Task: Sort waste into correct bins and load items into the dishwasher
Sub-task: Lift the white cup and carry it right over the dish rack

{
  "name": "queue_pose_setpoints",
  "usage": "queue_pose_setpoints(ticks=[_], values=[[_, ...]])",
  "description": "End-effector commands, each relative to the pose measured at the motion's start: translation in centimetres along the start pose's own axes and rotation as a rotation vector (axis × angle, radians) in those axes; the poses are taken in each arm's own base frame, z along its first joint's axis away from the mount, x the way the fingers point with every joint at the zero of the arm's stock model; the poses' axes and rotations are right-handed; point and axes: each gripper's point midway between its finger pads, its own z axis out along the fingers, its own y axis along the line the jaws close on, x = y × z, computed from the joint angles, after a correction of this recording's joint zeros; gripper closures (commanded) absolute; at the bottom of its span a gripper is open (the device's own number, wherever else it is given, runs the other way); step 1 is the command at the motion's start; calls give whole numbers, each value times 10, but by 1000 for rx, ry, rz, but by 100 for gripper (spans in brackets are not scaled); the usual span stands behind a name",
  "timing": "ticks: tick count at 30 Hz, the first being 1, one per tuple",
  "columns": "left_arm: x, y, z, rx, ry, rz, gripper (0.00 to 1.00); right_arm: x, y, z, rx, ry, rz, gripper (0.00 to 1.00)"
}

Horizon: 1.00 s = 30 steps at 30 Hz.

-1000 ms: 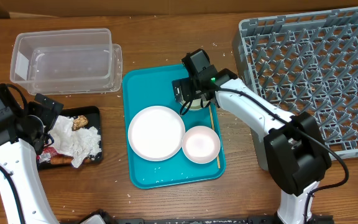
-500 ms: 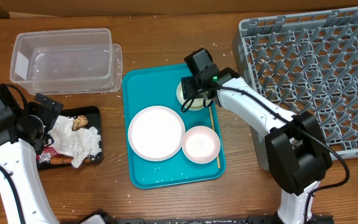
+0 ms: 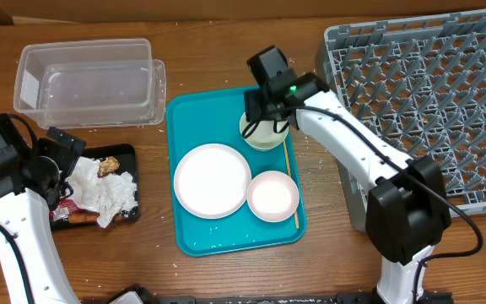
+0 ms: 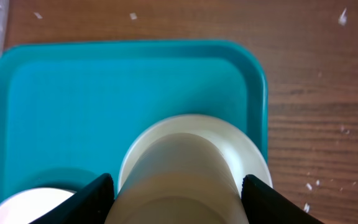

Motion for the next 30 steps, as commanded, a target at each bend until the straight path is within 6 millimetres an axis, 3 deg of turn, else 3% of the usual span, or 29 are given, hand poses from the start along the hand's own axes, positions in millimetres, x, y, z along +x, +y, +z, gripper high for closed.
queue_pose_setpoints(ticks=[1, 5, 8, 9, 12, 17, 20, 25, 30], values=[[-4, -4, -4, 12, -12, -12, 0, -56, -28, -51, 34, -158, 74, 37], [-4, -4, -4, 12, -11, -12, 0, -96, -82, -92, 95, -254, 126, 37], [-4, -4, -4, 12, -12, -12, 0, -120, -140, -124, 155, -316, 197, 36], [-4, -4, -4, 12, -12, -12, 0, -130, -186, -144, 203, -353, 271, 36], [-4, -4, -4, 12, -12, -12, 0, -133, -260, -171, 288, -396, 392, 36], [-4, -4, -4, 12, -12, -12, 0, -105, -374, -198, 419, -413, 584, 36], [-4, -4, -4, 12, -12, -12, 0, -84, -424, -210, 459, -411, 674, 36], [-4, -4, -4, 12, -12, -12, 0, -48, -478, -212, 471, -374, 789, 33], [-4, -4, -4, 12, -12, -12, 0, -21, -518, -198, 524, -324, 854, 32]])
